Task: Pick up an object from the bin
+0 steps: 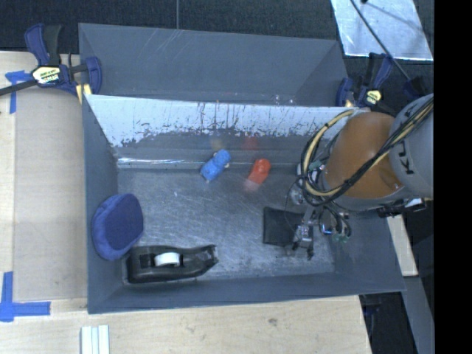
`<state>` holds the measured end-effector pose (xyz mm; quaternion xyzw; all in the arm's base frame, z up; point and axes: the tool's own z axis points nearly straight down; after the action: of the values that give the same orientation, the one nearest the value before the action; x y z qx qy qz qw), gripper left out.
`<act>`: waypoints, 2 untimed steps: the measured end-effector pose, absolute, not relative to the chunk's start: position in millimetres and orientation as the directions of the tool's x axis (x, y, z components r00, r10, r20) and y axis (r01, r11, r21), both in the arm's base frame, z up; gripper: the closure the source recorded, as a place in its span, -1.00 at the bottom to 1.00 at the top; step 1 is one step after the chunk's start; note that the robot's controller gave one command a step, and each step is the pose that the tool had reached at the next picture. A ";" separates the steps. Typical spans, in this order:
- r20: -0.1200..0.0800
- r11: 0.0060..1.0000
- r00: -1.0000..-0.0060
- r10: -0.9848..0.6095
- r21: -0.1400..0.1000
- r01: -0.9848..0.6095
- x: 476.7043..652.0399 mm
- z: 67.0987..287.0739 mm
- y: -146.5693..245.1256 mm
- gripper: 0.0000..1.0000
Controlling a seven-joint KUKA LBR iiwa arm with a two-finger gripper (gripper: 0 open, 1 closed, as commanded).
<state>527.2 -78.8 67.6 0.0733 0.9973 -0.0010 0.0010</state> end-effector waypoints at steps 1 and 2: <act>-0.006 0.989 -0.989 0.146 -0.002 0.146 528.5 68.7 -79.1 1.00; -0.010 0.990 -0.990 0.143 0.000 0.143 530.8 137.7 -79.4 1.00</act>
Offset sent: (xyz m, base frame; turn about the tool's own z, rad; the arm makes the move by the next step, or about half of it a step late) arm 0.0000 0.0000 0.0000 0.0000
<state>530.8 -79.4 137.7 0.0718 0.9974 -0.0006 0.0050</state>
